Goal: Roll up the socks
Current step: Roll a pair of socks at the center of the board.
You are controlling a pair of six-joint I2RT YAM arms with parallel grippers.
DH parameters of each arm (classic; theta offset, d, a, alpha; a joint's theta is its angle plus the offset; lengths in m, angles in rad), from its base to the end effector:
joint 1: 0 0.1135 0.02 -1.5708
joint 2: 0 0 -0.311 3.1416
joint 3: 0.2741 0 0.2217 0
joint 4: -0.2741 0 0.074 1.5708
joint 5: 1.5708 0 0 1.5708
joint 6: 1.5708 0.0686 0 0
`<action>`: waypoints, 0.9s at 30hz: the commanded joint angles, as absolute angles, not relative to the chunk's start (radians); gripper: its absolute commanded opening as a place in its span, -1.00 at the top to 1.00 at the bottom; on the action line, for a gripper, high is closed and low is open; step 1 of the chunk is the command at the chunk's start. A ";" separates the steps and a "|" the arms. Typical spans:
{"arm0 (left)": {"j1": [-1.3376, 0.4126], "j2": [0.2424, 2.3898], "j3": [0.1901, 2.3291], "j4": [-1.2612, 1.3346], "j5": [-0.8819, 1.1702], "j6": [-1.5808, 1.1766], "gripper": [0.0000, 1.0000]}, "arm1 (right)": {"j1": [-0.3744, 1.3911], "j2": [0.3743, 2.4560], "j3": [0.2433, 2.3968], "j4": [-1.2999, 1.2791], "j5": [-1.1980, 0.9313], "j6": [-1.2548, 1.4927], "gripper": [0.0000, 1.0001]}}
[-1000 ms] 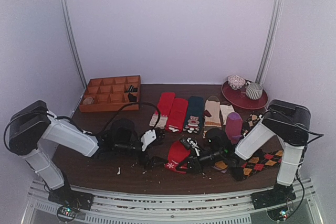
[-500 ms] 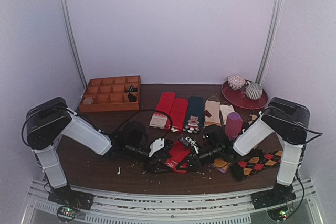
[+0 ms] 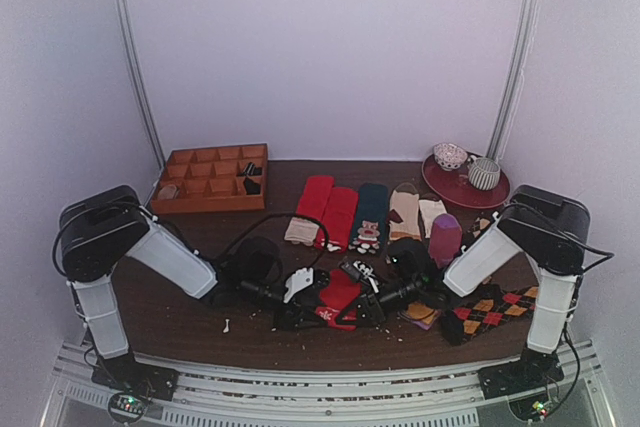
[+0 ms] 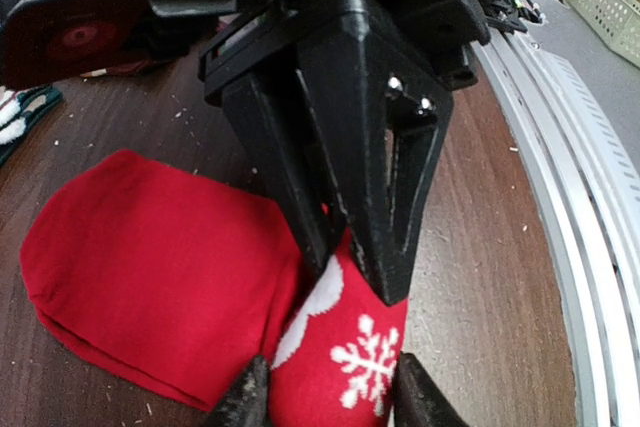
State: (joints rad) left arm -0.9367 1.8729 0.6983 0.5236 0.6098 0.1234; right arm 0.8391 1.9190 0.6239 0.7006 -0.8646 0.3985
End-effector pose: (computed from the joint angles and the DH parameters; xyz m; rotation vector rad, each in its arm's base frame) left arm 0.1780 -0.3083 0.1578 1.4651 1.7945 -1.1101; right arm 0.1884 0.2880 0.1504 -1.0649 2.1463 1.5914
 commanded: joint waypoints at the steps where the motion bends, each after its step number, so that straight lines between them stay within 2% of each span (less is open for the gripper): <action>1: -0.943 1.900 0.710 0.549 0.660 0.108 0.40 | 0.838 2.022 0.543 0.310 -0.757 0.395 0.88; 3: -0.943 1.904 0.712 0.550 0.670 0.103 0.62 | 0.838 2.023 0.543 0.311 -0.754 0.397 0.88; 4: -0.942 1.906 0.715 0.543 0.673 0.102 0.85 | 0.839 2.023 0.543 0.313 -0.754 0.397 0.88; 5: -0.943 1.911 0.718 0.535 0.670 0.097 1.00 | 0.838 2.021 0.544 0.314 -0.753 0.397 0.87; 7: -0.942 1.918 0.723 0.513 0.656 0.076 1.00 | 0.838 2.009 0.548 0.303 -0.743 0.387 0.77; 10: -0.942 1.935 0.733 0.450 0.614 0.013 1.00 | 0.838 1.952 0.556 0.276 -0.724 0.343 0.51; 14: -0.938 1.984 0.761 0.287 0.598 -0.079 1.00 | 0.839 1.785 0.550 0.261 -0.612 0.273 0.44; 20: -0.916 2.003 0.699 0.240 0.641 -0.235 1.00 | 0.931 1.484 0.454 0.383 -0.255 0.087 0.22; 27: -0.913 1.995 0.701 0.104 0.617 -0.239 1.00 | 1.096 1.417 0.396 0.535 -0.068 -0.106 -0.01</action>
